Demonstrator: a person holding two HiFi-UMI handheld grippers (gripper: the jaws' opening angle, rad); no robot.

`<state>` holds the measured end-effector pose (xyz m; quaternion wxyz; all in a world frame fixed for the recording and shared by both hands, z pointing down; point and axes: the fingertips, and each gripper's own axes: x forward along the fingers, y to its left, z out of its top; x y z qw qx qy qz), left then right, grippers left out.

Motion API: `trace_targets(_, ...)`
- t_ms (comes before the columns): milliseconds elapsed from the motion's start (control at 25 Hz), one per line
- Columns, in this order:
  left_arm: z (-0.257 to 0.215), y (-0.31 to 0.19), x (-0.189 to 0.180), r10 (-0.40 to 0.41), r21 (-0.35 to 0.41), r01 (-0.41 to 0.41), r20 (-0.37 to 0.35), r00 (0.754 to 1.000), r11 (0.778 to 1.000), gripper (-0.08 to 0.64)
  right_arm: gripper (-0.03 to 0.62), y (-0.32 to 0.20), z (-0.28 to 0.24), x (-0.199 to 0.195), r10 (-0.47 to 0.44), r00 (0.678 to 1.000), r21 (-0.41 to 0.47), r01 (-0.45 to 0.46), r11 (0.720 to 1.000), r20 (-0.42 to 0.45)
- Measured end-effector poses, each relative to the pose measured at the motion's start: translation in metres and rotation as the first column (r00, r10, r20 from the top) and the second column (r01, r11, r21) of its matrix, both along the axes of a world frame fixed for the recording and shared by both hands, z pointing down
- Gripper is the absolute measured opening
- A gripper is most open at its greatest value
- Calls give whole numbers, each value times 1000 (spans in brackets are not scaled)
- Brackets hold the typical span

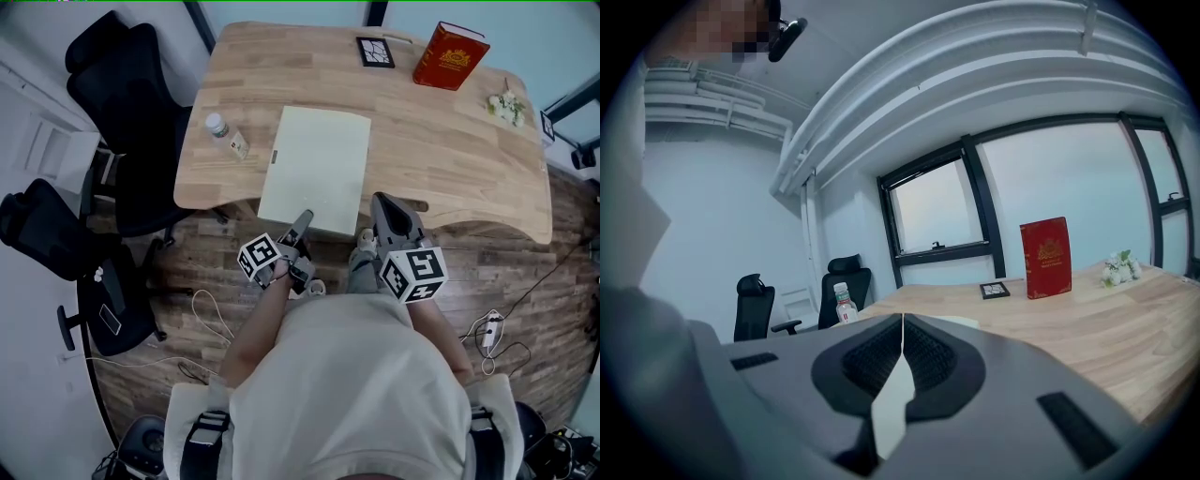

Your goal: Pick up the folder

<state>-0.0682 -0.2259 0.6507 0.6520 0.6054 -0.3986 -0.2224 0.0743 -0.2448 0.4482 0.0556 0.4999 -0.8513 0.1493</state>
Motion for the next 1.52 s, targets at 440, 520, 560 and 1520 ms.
trace_targets(440,12,-20,7,-71,-29,69,-71,995,997,391,20,-9,3,18,14,1000,-7,-14,1000,-5)
trace_targets(520,13,-24,8,-90,-30,88,-92,992,996,394,20,-11,4,22,19,1000,-7,-19,1000,-7)
trace_targets(560,14,-26,8,-99,-30,96,-101,990,995,396,20,-13,4,24,22,1000,-8,-22,1000,-7)
trace_targets(1520,8,-51,8,-148,44,161,-224,963,986,352,20,-25,5,35,33,999,-11,-34,999,-30)
